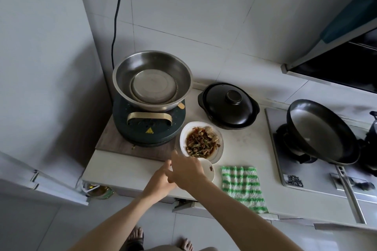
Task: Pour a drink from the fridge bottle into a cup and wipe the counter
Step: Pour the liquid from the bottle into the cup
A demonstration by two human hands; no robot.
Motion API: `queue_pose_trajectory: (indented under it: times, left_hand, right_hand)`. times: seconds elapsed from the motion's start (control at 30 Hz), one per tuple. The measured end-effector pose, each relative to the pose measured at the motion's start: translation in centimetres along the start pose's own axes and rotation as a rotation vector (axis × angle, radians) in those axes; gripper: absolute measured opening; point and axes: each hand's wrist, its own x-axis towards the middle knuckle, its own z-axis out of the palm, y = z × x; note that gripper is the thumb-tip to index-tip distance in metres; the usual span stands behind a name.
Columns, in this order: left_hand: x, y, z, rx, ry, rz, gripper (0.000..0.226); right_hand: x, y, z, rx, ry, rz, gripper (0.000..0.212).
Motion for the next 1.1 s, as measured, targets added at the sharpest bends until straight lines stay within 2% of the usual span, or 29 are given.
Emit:
queue_pose_trajectory:
  times: [0.13, 0.27, 0.37, 0.43, 0.53, 0.63, 0.73, 0.83, 0.97, 1.1]
  left_hand:
    - [-0.1, 0.3, -0.1, 0.026, 0.014, 0.013, 0.044]
    - [0.1, 0.0, -0.3, 0.147, -0.015, 0.015, 0.023]
    - [0.1, -0.3, -0.2, 0.167, -0.005, 0.028, 0.02]
    - [-0.1, 0.3, -0.2, 0.079, -0.004, 0.019, 0.028]
    - [-0.5, 0.7, -0.2, 0.001, 0.001, -0.001, 0.048]
    - [-0.6, 0.3, -0.1, 0.007, 0.011, -0.001, 0.046]
    - [-0.3, 0.2, -0.2, 0.042, 0.01, 0.015, 0.046]
    - [-0.4, 0.4, -0.3, 0.035, 0.026, 0.005, 0.039]
    - [-0.5, 0.6, -0.2, -0.01, 0.011, 0.006, 0.041]
    - [-0.5, 0.5, -0.2, -0.028, 0.019, 0.022, 0.039]
  right_hand:
    - [-0.1, 0.1, 1.0, 0.065, 0.015, 0.018, 0.041]
    - [-0.2, 0.8, 1.4, 0.043, 0.024, -0.135, 0.043]
    - [-0.1, 0.8, 1.4, -0.002, 0.041, -0.168, 0.05]
    - [0.0, 0.6, 1.1, 0.033, 0.062, -0.075, 0.057]
    - [0.0, 0.4, 0.8, 0.096, 0.084, 0.043, 0.051]
    - [0.0, 0.6, 0.8, 0.062, 0.053, 0.013, 0.043]
    - [-0.2, 0.8, 0.5, 0.076, 0.022, -0.048, 0.055]
    - [-0.4, 0.5, 0.6, 0.069, 0.059, -0.012, 0.061]
    - [-0.2, 0.3, 1.0, 0.015, 0.09, 0.035, 0.048]
    - [-0.5, 0.7, 1.2, 0.051, 0.088, -0.048, 0.045]
